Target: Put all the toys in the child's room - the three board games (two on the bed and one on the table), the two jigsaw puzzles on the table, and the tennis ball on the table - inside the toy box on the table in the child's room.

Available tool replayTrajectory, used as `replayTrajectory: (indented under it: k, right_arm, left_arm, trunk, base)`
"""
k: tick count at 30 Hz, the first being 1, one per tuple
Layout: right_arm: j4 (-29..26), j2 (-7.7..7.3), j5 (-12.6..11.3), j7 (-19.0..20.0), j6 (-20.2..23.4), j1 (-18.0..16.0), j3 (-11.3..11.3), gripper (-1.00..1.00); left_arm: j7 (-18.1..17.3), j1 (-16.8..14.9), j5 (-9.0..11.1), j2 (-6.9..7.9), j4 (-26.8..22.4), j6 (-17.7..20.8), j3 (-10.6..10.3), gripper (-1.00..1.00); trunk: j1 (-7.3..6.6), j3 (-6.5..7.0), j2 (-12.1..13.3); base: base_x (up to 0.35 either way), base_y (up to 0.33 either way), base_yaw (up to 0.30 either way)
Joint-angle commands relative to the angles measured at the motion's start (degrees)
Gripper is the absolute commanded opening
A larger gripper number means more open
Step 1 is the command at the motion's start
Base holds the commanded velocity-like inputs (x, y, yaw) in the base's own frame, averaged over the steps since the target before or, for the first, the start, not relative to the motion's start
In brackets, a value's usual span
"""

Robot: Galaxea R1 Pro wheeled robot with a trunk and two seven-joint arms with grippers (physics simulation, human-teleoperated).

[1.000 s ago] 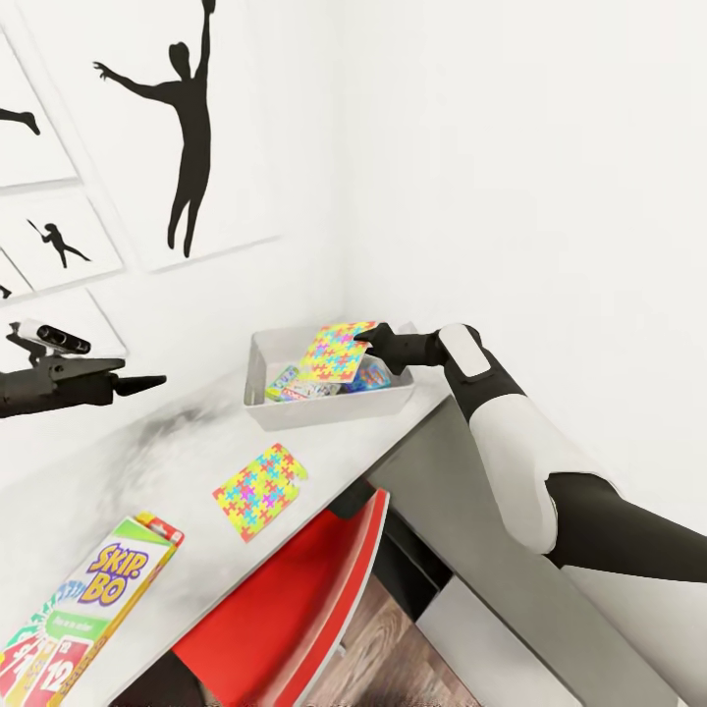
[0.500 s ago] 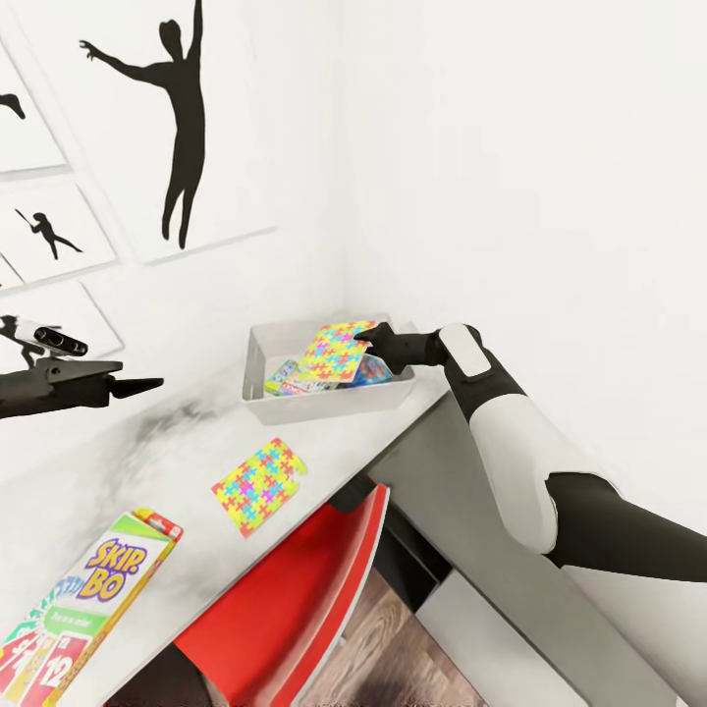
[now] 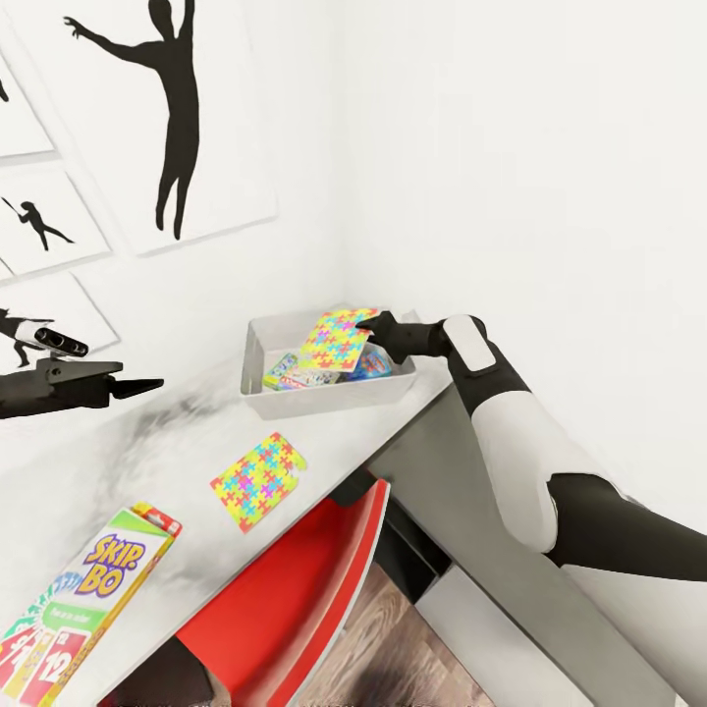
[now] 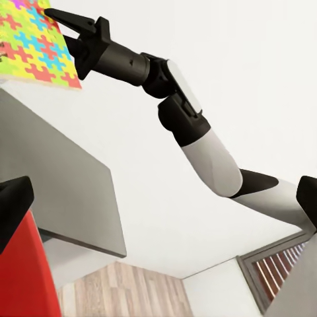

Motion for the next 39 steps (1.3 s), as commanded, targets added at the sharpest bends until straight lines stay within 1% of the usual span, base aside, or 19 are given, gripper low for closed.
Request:
replayTrajectory:
  k: [1, 11, 22, 27, 39]
  right_arm:
    - [-0.2, 0.07, -0.6, -0.6, 0.2, -0.1, -0.3, -1.0]
    - [-2.7, 0.07, -0.7, -0.5, 0.3, -0.1, -0.3, -1.0]
    - [-3.7, 0.07, -0.7, -0.5, 0.4, -0.4, -0.3, -1.0]
    - [-6.1, 0.07, -0.7, -0.6, 0.7, -0.5, -0.3, -1.0]
    - [-6.7, 0.07, -0.7, -0.6, 0.7, -0.6, -0.2, -1.0]
  left_arm:
    - [-0.4, -0.1, 0.0, 0.07, 0.0, 0.6, -0.2, 1.0]
    - [-0.4, -0.1, 0.0, 0.12, 0.0, 0.6, -0.2, 1.0]
    - [-0.4, -0.1, 0.0, 0.15, 0.0, 0.6, -0.2, 1.0]
    - [-0.4, -0.1, 0.0, 0.15, 0.0, 0.6, -0.2, 1.0]
    - [-0.4, -0.1, 0.0, 0.3, 0.0, 0.6, -0.1, 1.0]
  trunk:
    - [0.03, -0.2, -0.1]
    - [0.03, -1.14, -0.1]
    - [0.03, -2.17, -0.1]
    - [0.03, -2.64, -0.1]
    - [0.03, -3.77, -0.1]
  base:
    - [0.0, 0.0, 0.0]
    - [0.0, 0.0, 0.0]
    - [0.0, 0.0, 0.0]
    - [0.0, 0.0, 0.0]
    - [0.0, 0.0, 0.0]
